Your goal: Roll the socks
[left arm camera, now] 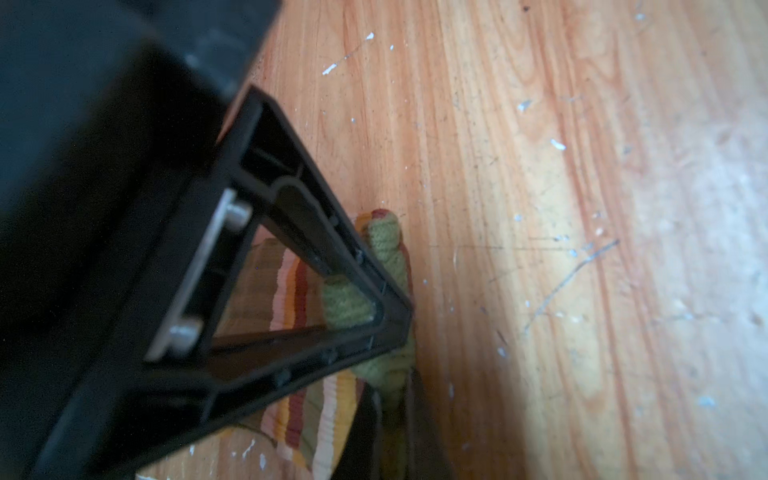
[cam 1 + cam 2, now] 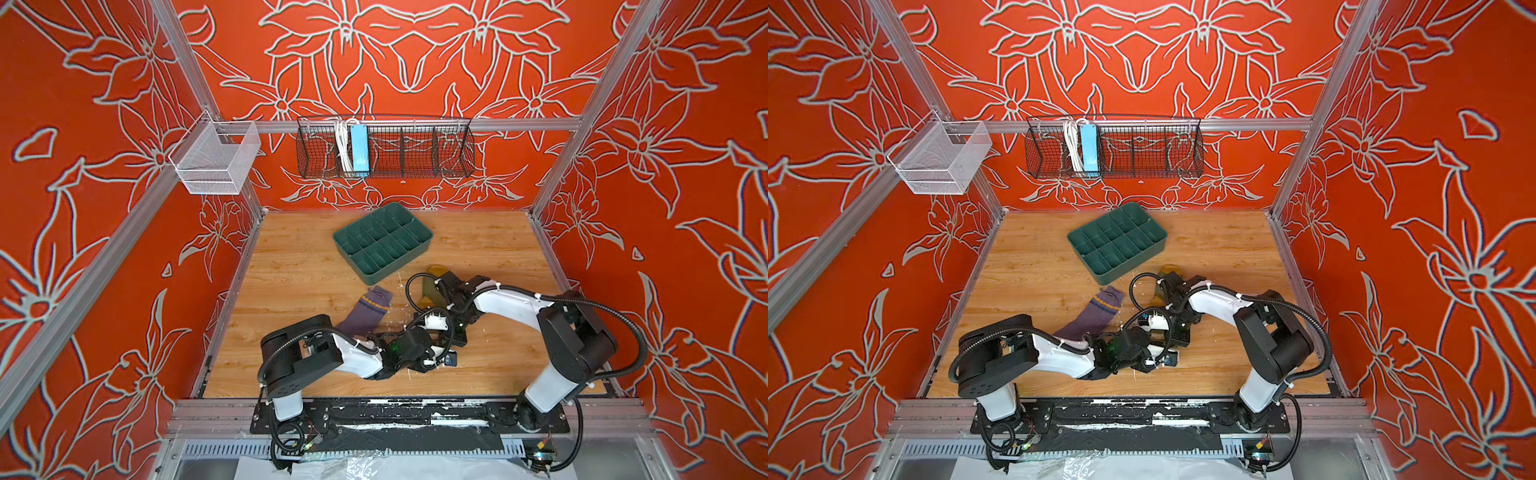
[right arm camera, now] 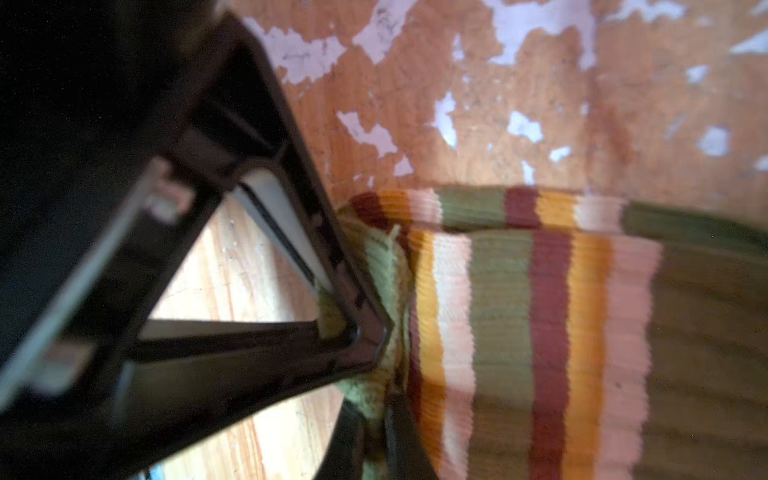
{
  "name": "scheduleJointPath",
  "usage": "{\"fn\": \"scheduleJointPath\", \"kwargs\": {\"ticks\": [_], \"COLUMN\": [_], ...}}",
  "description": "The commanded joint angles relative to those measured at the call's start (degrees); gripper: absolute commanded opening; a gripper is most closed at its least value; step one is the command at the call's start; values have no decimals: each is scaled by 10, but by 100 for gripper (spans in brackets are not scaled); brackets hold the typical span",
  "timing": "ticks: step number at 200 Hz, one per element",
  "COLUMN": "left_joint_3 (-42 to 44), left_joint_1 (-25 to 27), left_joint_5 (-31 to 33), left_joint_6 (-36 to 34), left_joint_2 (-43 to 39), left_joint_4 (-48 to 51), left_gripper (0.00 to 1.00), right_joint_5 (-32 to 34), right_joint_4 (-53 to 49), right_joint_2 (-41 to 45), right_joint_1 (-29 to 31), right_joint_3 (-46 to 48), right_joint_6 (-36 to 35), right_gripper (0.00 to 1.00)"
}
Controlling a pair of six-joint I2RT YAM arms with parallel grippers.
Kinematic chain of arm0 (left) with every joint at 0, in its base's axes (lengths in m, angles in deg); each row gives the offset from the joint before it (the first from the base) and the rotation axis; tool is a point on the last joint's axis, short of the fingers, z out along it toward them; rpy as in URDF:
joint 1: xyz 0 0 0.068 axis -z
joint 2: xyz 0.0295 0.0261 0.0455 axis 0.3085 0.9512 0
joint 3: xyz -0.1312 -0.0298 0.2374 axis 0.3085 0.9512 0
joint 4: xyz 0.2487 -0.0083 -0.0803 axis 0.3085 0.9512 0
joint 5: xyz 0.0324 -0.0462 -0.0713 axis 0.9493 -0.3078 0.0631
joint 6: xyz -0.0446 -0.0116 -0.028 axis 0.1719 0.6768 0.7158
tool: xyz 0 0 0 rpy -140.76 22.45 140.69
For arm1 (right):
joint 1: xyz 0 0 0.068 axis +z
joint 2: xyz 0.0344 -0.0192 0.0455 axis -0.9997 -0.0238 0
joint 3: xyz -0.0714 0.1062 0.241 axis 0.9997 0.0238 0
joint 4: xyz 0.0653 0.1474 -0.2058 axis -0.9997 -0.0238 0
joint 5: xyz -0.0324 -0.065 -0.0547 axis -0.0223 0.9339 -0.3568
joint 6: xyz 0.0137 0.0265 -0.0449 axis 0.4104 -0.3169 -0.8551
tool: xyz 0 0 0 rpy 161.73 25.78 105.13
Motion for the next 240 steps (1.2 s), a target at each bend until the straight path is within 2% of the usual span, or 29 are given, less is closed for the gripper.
{"fn": "scheduleJointPath", "kwargs": {"ticks": [1, 17, 20, 23, 55, 97, 126, 138, 156, 173, 187, 206, 223, 240], "left_joint_3": [-10, -30, -35, -42, -94, -190, -262, -304, -355, -381, -395, -409, -424, -437], "left_joint_1": [-12, -28, -32, -36, -59, -96, -128, -143, -159, -170, -177, -186, -191, -193], "left_joint_5": [-26, -68, -81, -93, -169, -299, -375, -418, -461, -488, -511, -534, -544, -548], "left_joint_6": [44, 69, 72, 74, 86, 92, 98, 84, 77, 74, 80, 92, 99, 105], "left_joint_2": [-1, -14, -15, -17, -25, 20, 64, 87, 124, 153, 173, 194, 211, 224], "left_joint_4": [112, 168, 183, 200, 309, 445, 532, 586, 642, 665, 671, 670, 674, 677], "left_gripper": [0, 0, 0, 0, 0, 0, 0, 0, 0, 0, 0, 0, 0, 0], "right_joint_5": [17, 35, 38, 42, 90, 165, 231, 226, 165, 115, 106, 145, 188, 205], "right_joint_4": [15, 28, 31, 33, 64, 153, 227, 202, 107, 26, -12, -35, -39, -19], "right_joint_2": [54, 98, 108, 118, 250, 438, 530, 555, 583, 607, 623, 627, 612, 581], "right_joint_1": [6, 6, 6, 6, -21, -133, -182, -184, -183, -175, -153, -106, -33, 39], "right_joint_3": [26, 51, 57, 62, 119, 190, 225, 217, 189, 172, 170, 175, 186, 192], "right_joint_6": [-21, -21, -22, -24, -38, -46, -63, -78, -107, -116, -123, -139, -148, -125], "right_gripper": [13, 28, 36, 39, 44, 45, 48, 48, 48, 49, 51, 53, 53, 54]}}
